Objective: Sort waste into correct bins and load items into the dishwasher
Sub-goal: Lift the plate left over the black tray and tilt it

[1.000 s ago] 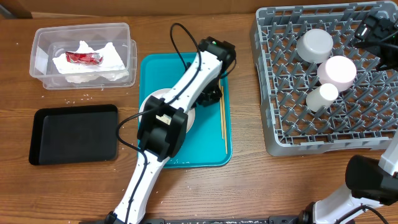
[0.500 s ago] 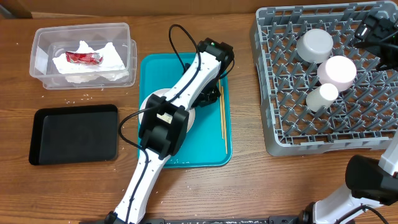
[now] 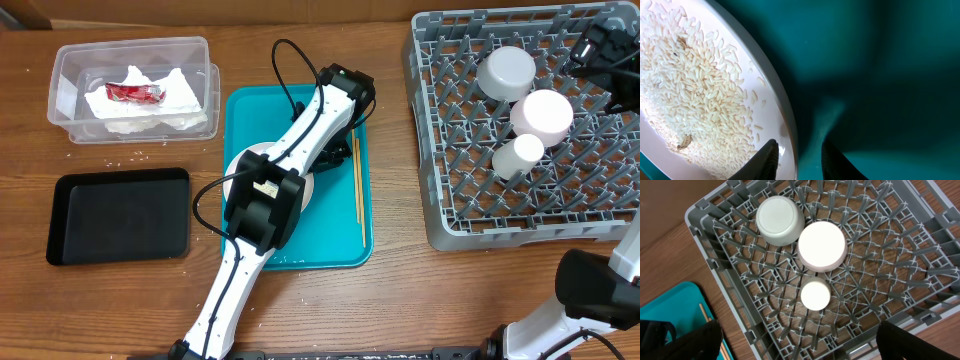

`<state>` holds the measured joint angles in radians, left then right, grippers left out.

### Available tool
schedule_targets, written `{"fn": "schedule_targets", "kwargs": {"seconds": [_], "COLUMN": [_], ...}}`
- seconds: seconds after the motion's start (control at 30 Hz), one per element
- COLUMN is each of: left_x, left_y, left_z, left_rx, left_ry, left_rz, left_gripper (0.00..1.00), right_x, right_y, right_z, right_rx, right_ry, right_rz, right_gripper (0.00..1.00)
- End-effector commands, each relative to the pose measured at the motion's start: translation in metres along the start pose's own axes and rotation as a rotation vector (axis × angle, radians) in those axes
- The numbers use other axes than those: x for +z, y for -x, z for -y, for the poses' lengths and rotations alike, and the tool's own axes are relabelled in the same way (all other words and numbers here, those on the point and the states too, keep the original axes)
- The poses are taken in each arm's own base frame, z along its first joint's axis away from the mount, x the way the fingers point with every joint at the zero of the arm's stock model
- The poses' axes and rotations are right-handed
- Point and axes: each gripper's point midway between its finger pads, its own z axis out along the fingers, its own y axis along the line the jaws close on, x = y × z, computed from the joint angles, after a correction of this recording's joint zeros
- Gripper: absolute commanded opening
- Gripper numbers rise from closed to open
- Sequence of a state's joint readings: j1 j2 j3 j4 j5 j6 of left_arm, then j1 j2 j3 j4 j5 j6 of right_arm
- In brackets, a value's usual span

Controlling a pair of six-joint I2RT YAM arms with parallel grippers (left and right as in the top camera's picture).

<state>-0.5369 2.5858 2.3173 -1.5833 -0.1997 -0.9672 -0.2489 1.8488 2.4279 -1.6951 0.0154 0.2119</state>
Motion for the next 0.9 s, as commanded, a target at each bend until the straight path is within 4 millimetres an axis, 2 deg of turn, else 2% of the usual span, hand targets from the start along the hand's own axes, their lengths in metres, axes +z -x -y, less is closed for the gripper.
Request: {"fn": "schedule_targets", "kwargs": {"seconds": [0.0, 0.17, 0.27, 0.47, 0.6, 0.77, 0.87], "left_x": [0.006, 0.006, 0.006, 0.004, -0.004, -0.024, -0.042], "left_y": [0.002, 0.002, 0.003, 0.0, -0.002, -0.002, -0.001], "left_z": [-0.004, -0.006, -0.007, -0.014, -0.024, -0.027, -0.032], "left_rx": [-0.015, -0.015, -0.008, 0.003, 0.005, 0.014, 0.003], "left_ry": [0.036, 0.046, 0.051, 0.075, 0.103, 0.078, 0.04], "left_rz": [0.012, 0.013, 0.019, 0.006, 0.01, 0.038, 0.064], "left_gripper": [0.31, 0.19, 0.05, 0.04, 0.04, 0.04, 0.04], "right_x": [-0.002, -0.002, -0.002, -0.002, -0.002, -0.002, -0.002], "right_y": [0.002, 0.002, 0.002, 0.002, 0.002, 0.002, 0.002], "right_z": [0.001, 0.001, 0.001, 0.001, 0.001, 0.001, 0.001], "right_rx": [-0.001, -0.001, -0.001, -0.001, -0.001, -0.001, -0.001], "right_ry": [-0.004, -0.004, -0.004, -0.004, -0.004, -0.004, -0.004], "right_rz": [0.013, 0.013, 0.013, 0.013, 0.013, 0.013, 0.013], "right_gripper": [1.0, 1.0, 1.0, 1.0, 1.0, 1.0, 1.0]}}
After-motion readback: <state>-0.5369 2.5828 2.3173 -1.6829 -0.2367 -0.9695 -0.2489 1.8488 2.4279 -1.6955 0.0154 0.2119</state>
